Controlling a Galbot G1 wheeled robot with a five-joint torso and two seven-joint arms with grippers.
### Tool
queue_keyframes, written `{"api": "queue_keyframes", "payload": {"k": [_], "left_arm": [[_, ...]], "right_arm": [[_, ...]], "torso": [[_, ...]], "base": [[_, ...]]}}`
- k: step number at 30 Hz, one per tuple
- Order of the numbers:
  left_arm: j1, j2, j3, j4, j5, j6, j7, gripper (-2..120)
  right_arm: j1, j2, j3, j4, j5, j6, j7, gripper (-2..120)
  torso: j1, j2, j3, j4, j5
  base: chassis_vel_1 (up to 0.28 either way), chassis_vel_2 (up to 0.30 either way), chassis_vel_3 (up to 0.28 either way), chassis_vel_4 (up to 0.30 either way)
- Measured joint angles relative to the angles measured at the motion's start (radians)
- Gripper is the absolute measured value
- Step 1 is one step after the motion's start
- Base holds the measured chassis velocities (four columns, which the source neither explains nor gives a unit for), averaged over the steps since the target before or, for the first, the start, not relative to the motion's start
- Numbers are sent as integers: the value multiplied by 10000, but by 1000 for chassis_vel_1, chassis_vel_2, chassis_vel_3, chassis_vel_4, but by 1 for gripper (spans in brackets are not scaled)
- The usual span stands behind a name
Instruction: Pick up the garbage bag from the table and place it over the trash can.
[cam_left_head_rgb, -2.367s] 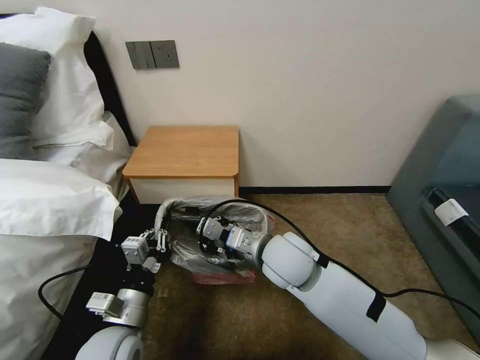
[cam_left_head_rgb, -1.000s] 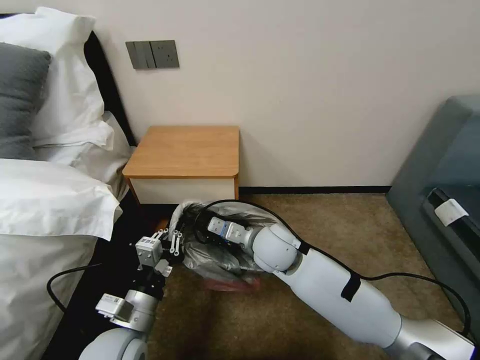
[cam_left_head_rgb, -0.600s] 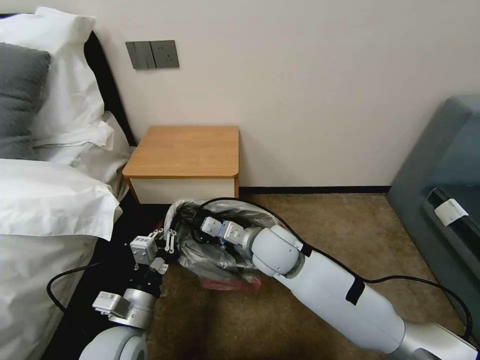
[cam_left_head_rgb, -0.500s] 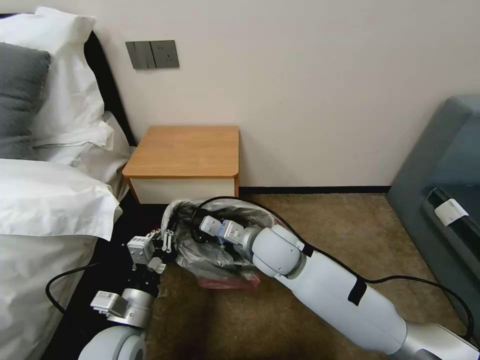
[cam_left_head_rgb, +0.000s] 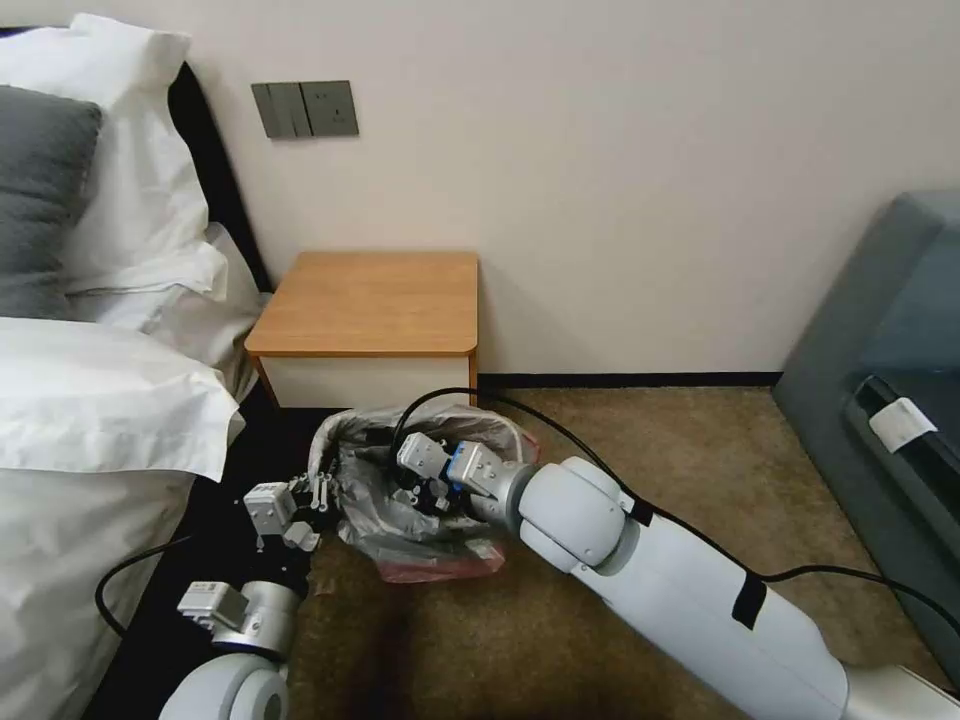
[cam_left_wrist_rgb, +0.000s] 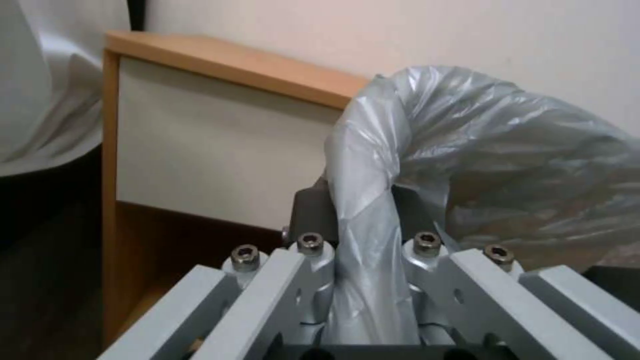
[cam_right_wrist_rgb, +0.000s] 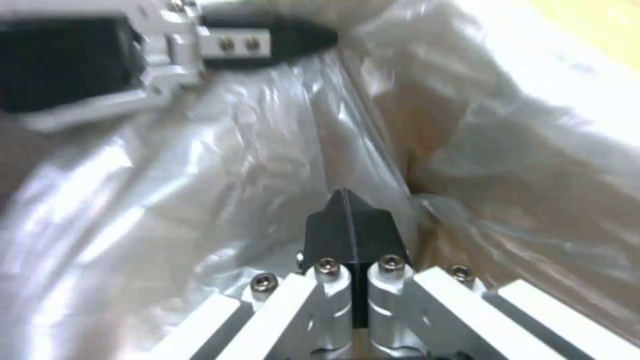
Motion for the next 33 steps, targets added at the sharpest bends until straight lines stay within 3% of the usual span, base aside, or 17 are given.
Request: {"api": "queue_keyframes", "payload": {"k": [11,14,16,19,22,23,26,33], "left_arm": [[-28,-22,-118,228,-213,185,-221,7],[-27,-26,-144,279,-513,416,-465,7],[-28,-13,-216,293,-1040,869,-949,7],[-54,15,-297,287,-1316,1162,-1139,7],[-110,57,-383,278,-1634,1389,-1292,7],[-110,57,-383,278,-1634,1389,-1292,7],[-142,94,-440,282,-1815,1687,-1381,7],[-150,107,-293,453,-1761,2067,-1517,7]], "right_arm": [[-703,-290,805,1066,890,0,355,0],[-1470,-374,1457,1564,1208,239,475,0],[-2893,-622,2339,2187,985,1486,983,6],[-3886,-538,3121,2416,306,2385,1383,15],[-5640,58,4399,2406,-1029,4085,1680,28],[-5640,58,4399,2406,-1029,4085,1680,28],[-7376,1165,5658,2082,-2193,5619,2201,43],[-9245,2212,6867,1784,-2628,7052,2543,64]], "torso": [[0,0,0,2,0],[0,0,0,0,0],[-1,0,0,-1,1],[0,0,-1,2,0],[0,0,-1,-3,1],[0,0,-1,-3,1],[0,-1,-1,-2,1],[0,-1,-2,0,0]], "base": [[0,0,0,0],[0,0,0,0],[0,0,0,0],[0,0,0,0],[0,0,0,0],[0,0,0,0],[0,0,0,0],[0,0,0,0]]}}
